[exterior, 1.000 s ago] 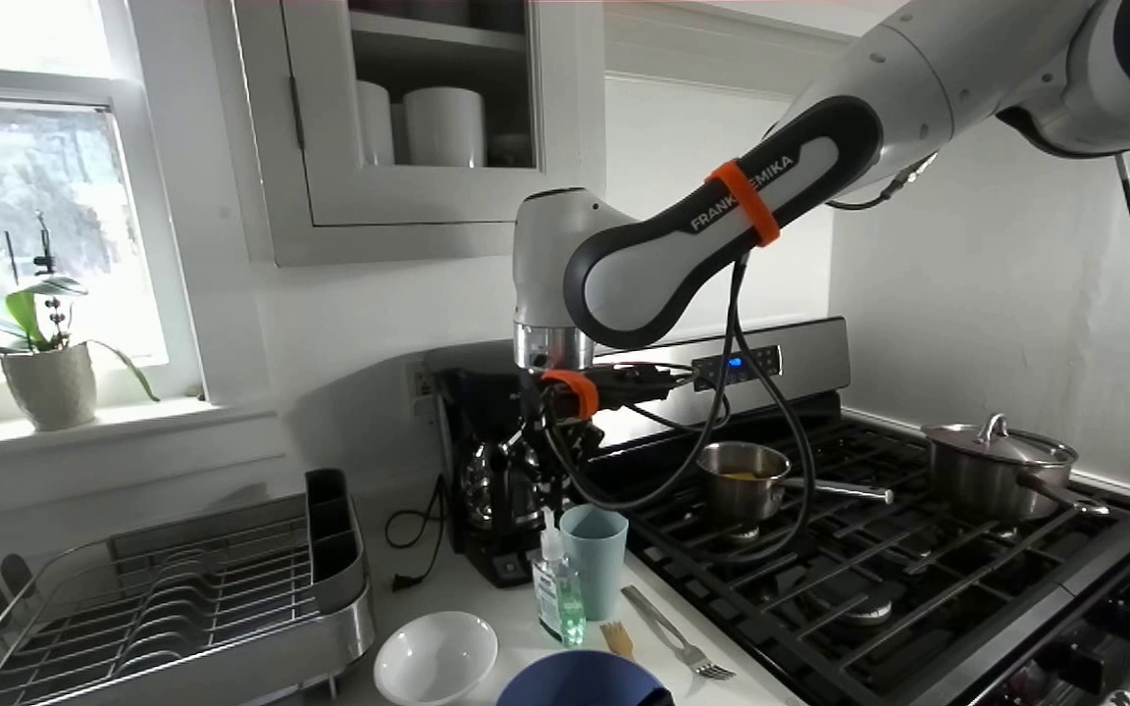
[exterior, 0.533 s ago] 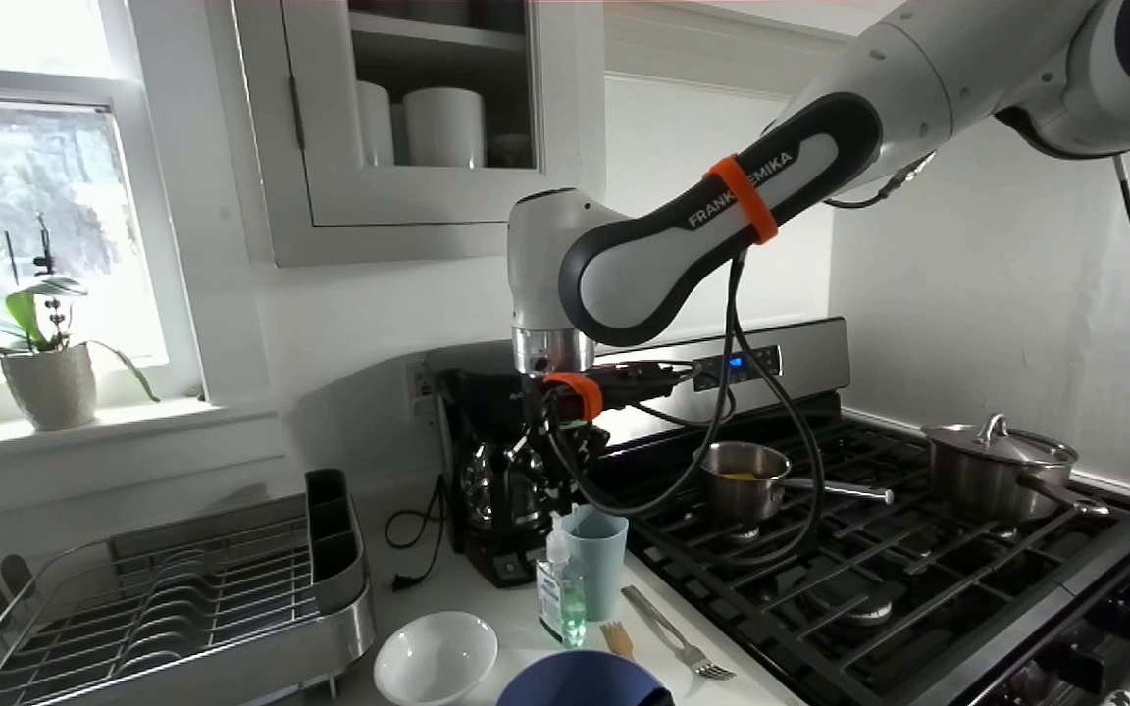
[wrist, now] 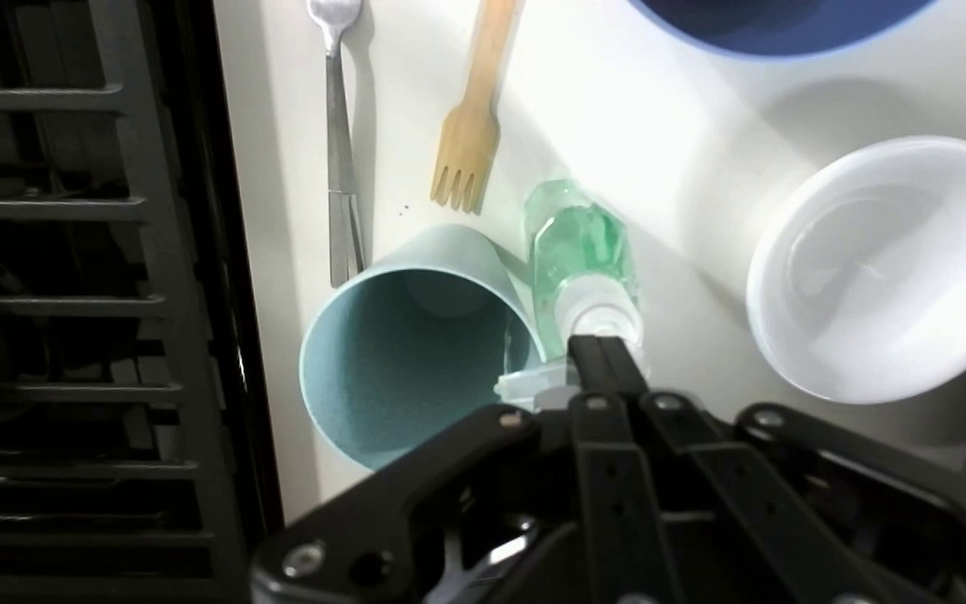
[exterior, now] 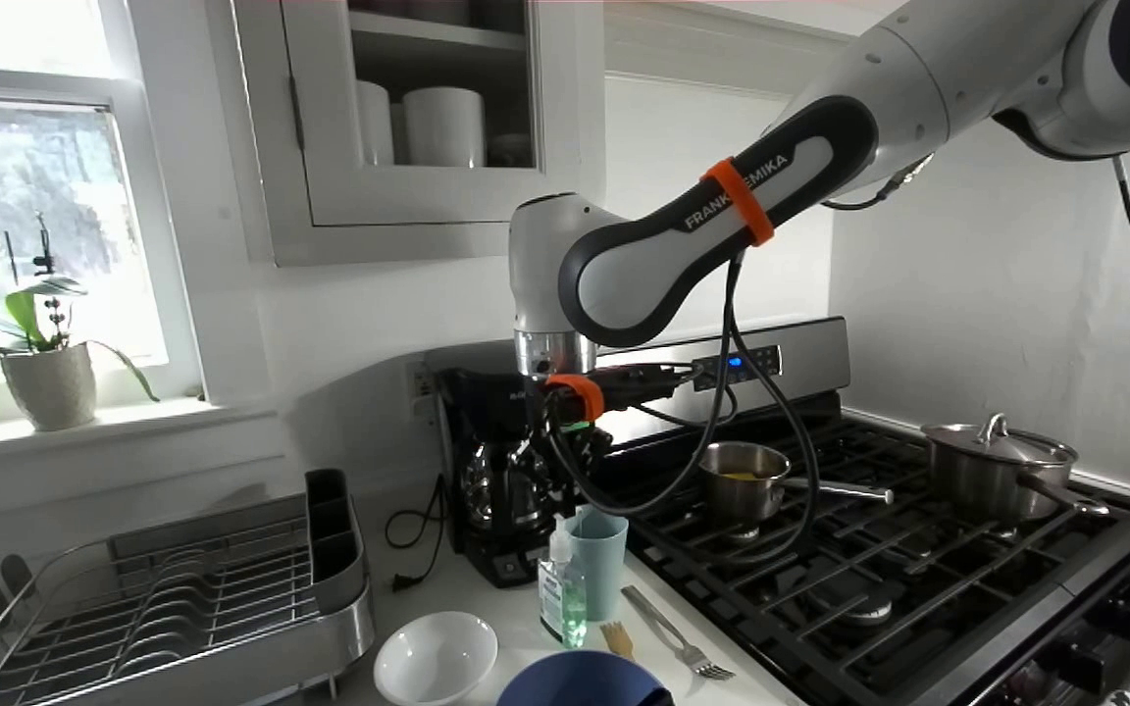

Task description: Push the hand wash nozzle to pour soap in the grey cup

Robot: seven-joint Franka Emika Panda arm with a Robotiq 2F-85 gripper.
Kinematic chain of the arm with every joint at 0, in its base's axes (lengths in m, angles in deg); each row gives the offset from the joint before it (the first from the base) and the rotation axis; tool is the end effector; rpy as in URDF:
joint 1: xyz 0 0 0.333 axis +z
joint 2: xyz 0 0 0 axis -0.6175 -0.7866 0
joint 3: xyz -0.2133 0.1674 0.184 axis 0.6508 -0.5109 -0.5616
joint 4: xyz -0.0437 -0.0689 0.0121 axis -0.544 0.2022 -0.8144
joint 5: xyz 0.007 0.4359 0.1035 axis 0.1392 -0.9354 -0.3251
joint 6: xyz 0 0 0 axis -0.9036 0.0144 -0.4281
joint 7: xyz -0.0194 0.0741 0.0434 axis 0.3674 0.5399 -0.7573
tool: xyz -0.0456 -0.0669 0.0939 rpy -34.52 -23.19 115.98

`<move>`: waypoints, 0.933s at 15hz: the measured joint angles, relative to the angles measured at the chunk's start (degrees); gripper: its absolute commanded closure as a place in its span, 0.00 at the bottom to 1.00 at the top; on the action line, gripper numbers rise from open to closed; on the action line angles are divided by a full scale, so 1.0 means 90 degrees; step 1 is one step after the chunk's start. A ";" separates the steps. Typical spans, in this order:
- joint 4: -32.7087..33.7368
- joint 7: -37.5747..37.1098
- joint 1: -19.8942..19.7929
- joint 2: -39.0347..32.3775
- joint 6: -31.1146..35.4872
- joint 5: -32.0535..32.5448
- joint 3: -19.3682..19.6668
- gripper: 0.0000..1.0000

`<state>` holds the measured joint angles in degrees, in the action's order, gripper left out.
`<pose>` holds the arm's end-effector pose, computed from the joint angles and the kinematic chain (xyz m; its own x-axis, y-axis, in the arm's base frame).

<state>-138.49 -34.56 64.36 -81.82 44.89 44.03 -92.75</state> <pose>0.5733 0.4356 0.3025 0.9976 -0.0411 0.0563 -0.0436 -0.9981 0.0437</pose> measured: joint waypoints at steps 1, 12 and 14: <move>0.0007 0.0020 0.0000 -0.0011 0.0000 -0.0015 0.0005 1.00; 0.0207 0.0346 -0.0027 -0.0217 -0.0003 -0.0309 0.0066 1.00; 0.0223 0.0362 -0.0027 -0.0224 -0.0025 -0.0327 0.0085 1.00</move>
<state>-136.48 -31.31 64.12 -83.83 44.66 41.09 -91.98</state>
